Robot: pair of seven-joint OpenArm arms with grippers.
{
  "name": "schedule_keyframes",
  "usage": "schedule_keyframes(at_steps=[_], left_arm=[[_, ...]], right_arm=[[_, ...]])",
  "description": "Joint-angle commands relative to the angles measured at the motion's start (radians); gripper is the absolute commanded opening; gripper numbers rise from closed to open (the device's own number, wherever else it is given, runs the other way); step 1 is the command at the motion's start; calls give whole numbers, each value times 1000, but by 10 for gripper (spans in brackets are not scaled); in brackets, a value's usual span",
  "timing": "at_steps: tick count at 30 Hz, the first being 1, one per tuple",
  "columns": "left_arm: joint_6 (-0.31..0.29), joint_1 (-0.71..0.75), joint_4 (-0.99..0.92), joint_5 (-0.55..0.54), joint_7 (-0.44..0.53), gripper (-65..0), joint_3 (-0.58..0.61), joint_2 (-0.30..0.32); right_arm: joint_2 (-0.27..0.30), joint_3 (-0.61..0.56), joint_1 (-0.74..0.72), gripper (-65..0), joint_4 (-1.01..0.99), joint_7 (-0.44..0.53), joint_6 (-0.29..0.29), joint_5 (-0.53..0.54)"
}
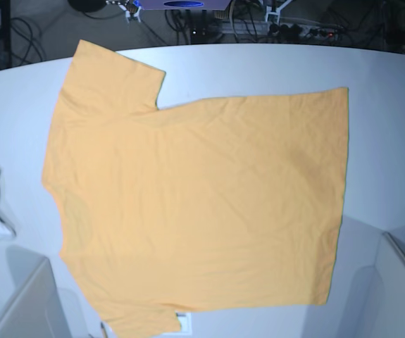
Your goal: Fold the T-shirt properly
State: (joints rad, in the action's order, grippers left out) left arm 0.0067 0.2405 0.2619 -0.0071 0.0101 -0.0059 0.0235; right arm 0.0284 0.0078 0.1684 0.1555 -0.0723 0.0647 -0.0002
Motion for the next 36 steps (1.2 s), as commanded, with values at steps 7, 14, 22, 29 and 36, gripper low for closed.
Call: schedule_keyframes(at_steps=[7, 14, 22, 29, 36], left_arm=[[3, 148, 175, 0, -2, -650, -3, 37], [3, 305, 394, 0, -2, -650, -4, 59], [3, 504, 666, -1, -2, -650, -4, 97], [3, 724, 1019, -166, -2, -650, -4, 174], [3, 899, 1316, -327, -2, -650, -24, 275]], right_arm=[[54, 4, 81, -650, 29, 30, -1, 2], [44, 97, 260, -650, 306, 24, -1, 2], [37, 229, 448, -650, 580, 24, 1, 2], [-25, 363, 644, -650, 1013, -83, 1, 2], [-120, 459, 768, -650, 1487, -183, 1, 2]])
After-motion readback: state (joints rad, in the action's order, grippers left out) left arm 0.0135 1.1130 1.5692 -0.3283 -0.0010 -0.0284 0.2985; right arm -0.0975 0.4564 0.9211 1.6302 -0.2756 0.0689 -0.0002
